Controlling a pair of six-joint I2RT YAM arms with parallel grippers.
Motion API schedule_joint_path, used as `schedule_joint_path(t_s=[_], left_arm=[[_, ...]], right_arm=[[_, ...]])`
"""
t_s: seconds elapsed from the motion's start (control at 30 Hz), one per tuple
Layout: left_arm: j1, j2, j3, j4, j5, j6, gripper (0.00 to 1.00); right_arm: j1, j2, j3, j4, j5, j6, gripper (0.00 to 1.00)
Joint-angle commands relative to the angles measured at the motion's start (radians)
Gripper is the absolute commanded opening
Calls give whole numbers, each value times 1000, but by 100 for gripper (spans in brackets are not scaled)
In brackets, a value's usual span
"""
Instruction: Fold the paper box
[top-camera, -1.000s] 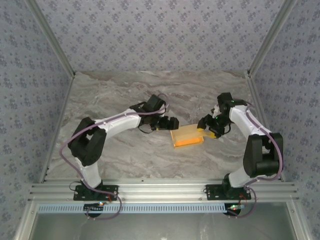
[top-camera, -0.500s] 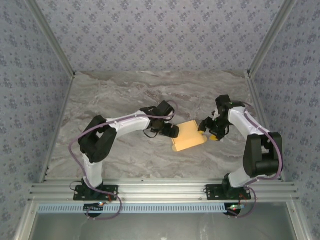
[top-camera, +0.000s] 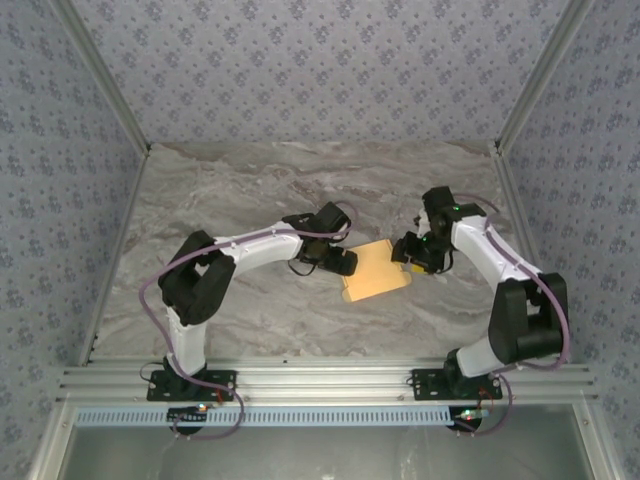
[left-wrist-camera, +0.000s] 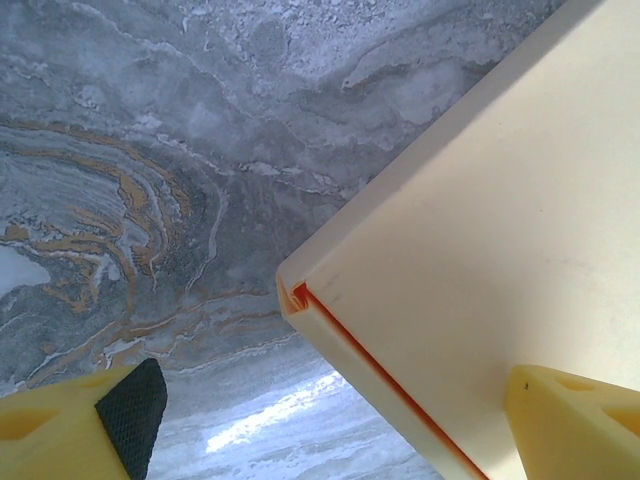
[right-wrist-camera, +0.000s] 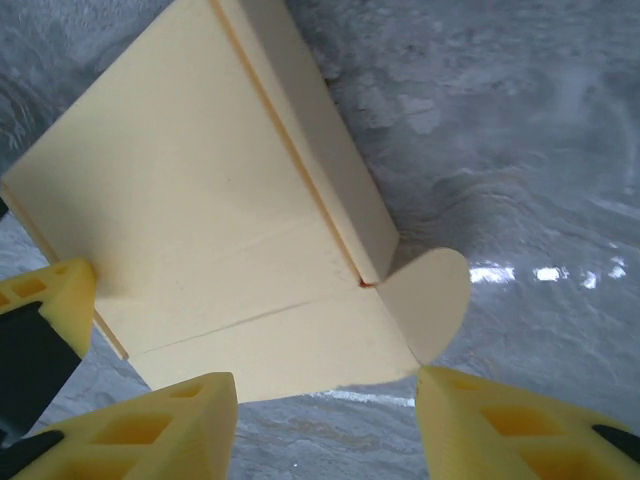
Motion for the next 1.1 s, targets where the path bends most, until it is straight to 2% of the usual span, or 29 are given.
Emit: schedule_joint_path(t_s=[0.0,0.07,0.33,0.4,0.53,0.67,0.93,1.07], left_arm=[[4,-14,-18,-50,-85,41,90],[10,-58,-64,1,-85,42,90],[89,-235,-202,211,96,-13,90],[116,-267,-241,258,152,-52,90],[110,-297,-339,376,202,-120,90],[90,-270,-391,431,206,-162,89],[57,-208,-398,367,109,-103,89],[61,-199,-387,342,93,-104,88]], right_arm=[[25,66,22,24,20,-32,48],[37,87,16,48,39,-41,48],[87,82,16,118,153,-75,49],[74,78,19,148,106,-92,49],[62,129,48,177,30,-100,47],[73,185,71,178,40,-114,44],[139,250,69,128,142,-144,40],[142,248,54,143,110,-136,40]])
